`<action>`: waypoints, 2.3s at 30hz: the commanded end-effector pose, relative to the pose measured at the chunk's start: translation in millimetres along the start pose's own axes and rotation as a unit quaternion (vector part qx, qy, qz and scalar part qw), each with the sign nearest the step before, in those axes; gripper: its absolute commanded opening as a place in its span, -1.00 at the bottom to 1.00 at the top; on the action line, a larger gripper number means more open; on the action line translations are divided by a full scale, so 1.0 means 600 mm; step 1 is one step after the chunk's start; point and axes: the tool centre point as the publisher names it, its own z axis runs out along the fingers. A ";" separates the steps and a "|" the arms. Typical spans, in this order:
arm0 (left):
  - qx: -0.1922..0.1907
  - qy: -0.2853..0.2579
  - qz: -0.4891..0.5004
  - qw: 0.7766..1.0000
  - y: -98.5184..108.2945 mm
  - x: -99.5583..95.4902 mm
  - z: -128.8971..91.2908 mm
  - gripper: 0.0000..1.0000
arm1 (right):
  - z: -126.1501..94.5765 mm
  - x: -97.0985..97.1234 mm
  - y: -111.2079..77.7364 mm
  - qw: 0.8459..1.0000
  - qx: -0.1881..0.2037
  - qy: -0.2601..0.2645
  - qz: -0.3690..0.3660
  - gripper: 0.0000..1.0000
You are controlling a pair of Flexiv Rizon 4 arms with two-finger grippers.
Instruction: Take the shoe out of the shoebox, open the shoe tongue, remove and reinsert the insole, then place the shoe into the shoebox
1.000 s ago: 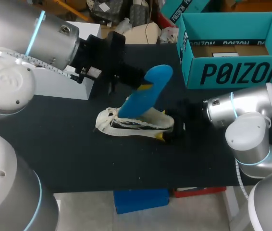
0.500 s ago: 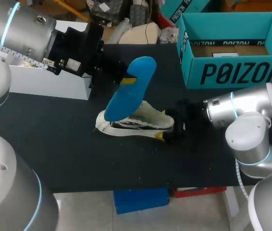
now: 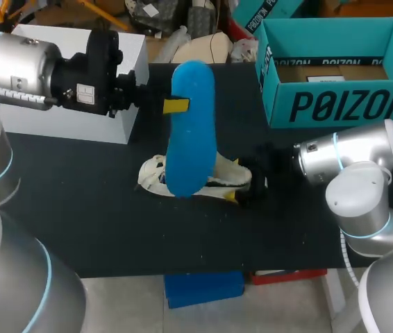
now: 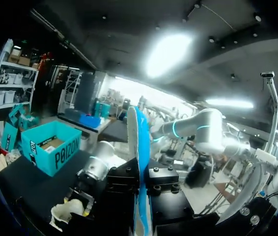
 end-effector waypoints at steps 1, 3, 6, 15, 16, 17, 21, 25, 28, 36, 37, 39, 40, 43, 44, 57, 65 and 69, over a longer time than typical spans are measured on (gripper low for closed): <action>0.035 0.012 -0.009 0.999 -0.009 0.013 0.005 -1.00 | 0.004 0.002 -0.007 1.000 0.001 0.000 0.001 -1.00; 0.039 0.021 -0.012 0.999 -0.021 0.028 0.005 -1.00 | 0.004 0.002 -0.007 1.000 0.001 0.000 0.001 -1.00; 0.040 0.030 -0.003 0.999 -0.043 0.051 0.002 -1.00 | 0.004 0.002 -0.007 1.000 0.001 0.000 0.001 -1.00; 0.046 0.060 0.000 0.997 -0.098 0.122 -0.006 -1.00 | 0.004 0.002 -0.007 1.000 0.001 0.000 0.001 -1.00; 0.046 0.060 -0.001 0.997 -0.102 0.128 -0.007 -1.00 | 0.004 0.002 -0.007 1.000 0.001 0.000 0.001 -1.00; 0.045 0.061 -0.001 0.997 -0.106 0.135 -0.007 -1.00 | 0.004 0.002 -0.007 1.000 0.001 0.000 0.001 -1.00; 0.051 0.071 -0.009 0.996 -0.124 0.158 -0.011 -1.00 | 0.004 0.002 -0.007 1.000 0.001 0.000 0.001 -1.00; 0.055 0.082 -0.010 0.995 -0.136 0.172 -0.016 -1.00 | 0.004 0.002 -0.007 1.000 0.001 0.000 0.001 -1.00; 0.055 0.082 -0.010 0.995 -0.136 0.172 -0.016 -1.00 | 0.004 0.002 -0.007 1.000 0.001 0.000 0.001 -1.00; 0.055 0.082 -0.010 0.995 -0.136 0.172 -0.016 -1.00 | -0.008 -0.011 0.000 1.000 0.014 -0.010 -0.006 1.00; 0.055 0.082 -0.010 0.995 -0.136 0.172 -0.016 -1.00 | -0.009 -0.012 0.001 1.000 0.017 -0.010 -0.007 1.00; 0.055 0.082 -0.010 0.995 -0.136 0.172 -0.016 -1.00 | -0.015 -0.015 0.004 0.999 0.029 -0.010 -0.010 1.00; 0.055 0.082 -0.010 0.995 -0.136 0.172 -0.016 -1.00 | -0.017 -0.016 0.005 0.999 0.032 -0.007 -0.011 1.00; 0.055 0.082 -0.010 0.995 -0.136 0.172 -0.016 -1.00 | -0.029 -0.017 0.008 0.998 0.053 -0.003 -0.015 1.00; 0.055 0.082 -0.010 0.995 -0.136 0.172 -0.016 -1.00 | -0.036 -0.017 0.009 0.998 0.064 -0.003 -0.017 1.00; 0.055 0.082 -0.010 0.995 -0.136 0.172 -0.016 -1.00 | -0.080 -0.016 0.044 0.973 0.224 0.028 -0.045 1.00; 0.055 0.082 -0.010 0.995 -0.136 0.172 -0.016 -1.00 | -0.082 -0.019 0.071 0.935 0.349 0.034 -0.049 1.00; 0.055 0.082 -0.010 0.995 -0.136 0.172 -0.016 -1.00 | -0.083 -0.018 0.076 0.918 0.393 0.030 -0.051 1.00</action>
